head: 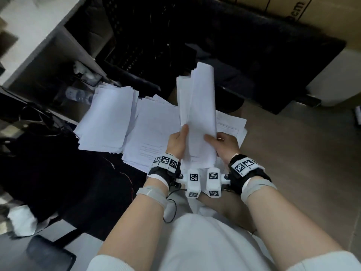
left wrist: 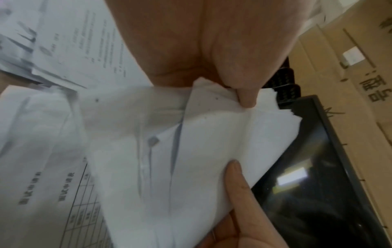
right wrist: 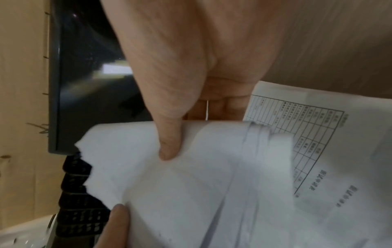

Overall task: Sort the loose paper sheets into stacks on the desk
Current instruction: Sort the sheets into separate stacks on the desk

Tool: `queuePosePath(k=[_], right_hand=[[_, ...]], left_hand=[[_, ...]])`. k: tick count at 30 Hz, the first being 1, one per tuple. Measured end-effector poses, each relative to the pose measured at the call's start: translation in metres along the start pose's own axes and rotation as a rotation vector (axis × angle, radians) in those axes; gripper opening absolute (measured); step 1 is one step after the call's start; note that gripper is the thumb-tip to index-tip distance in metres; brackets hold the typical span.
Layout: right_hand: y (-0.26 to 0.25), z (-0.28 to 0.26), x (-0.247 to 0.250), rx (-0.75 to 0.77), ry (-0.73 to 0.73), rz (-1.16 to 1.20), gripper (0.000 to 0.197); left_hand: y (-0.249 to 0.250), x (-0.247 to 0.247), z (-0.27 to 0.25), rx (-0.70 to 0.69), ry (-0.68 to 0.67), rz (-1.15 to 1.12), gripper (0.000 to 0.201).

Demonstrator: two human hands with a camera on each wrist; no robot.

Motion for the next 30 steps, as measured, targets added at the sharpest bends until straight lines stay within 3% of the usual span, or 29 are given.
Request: queuePosePath(k=[7, 10, 13, 18, 21, 24, 26, 30], right_hand=[[-0.016, -0.008, -0.009, 0.053, -0.025, 0.031, 0.03], [-0.024, -0.006, -0.014, 0.096, 0.002, 0.051, 0.021], [-0.038, -0.009, -0.021, 0.159, 0.024, 0.074, 0.034], [-0.071, -0.028, -0.053, 0.186, -0.153, 0.023, 0.035], [-0.081, -0.033, -0.071, 0.165, -0.224, 0.001, 0.055], [-0.088, -0.031, -0.084, 0.159, -0.251, 0.003, 0.101], [-0.096, -0.033, -0.09, 0.188, -0.277, -0.022, 0.109], [-0.107, -0.033, -0.092, 0.244, -0.292, -0.067, 0.107]], left_hand=[[0.006, 0.014, -0.011, -0.029, 0.016, -0.123, 0.063], [0.013, 0.022, -0.007, -0.02, 0.02, -0.129, 0.051], [0.018, 0.031, 0.004, -0.01, 0.005, -0.133, 0.048], [0.029, 0.047, 0.022, 0.01, -0.076, -0.204, 0.049], [0.041, 0.061, 0.027, -0.001, -0.082, -0.222, 0.051], [0.052, 0.073, 0.033, -0.03, -0.074, -0.199, 0.057], [0.058, 0.078, 0.037, -0.045, -0.067, -0.19, 0.059], [0.064, 0.08, 0.039, -0.058, -0.06, -0.202, 0.06]])
Point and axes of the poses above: each hand's wrist, its own z-axis towards the middle knuckle, its own x-axis out of the back of the hand, y = z × x, the point moved 6 cm from there along z, towards the middle knuckle, and after that the axes turned 6 degrees about -x, right-handed, at the moved point
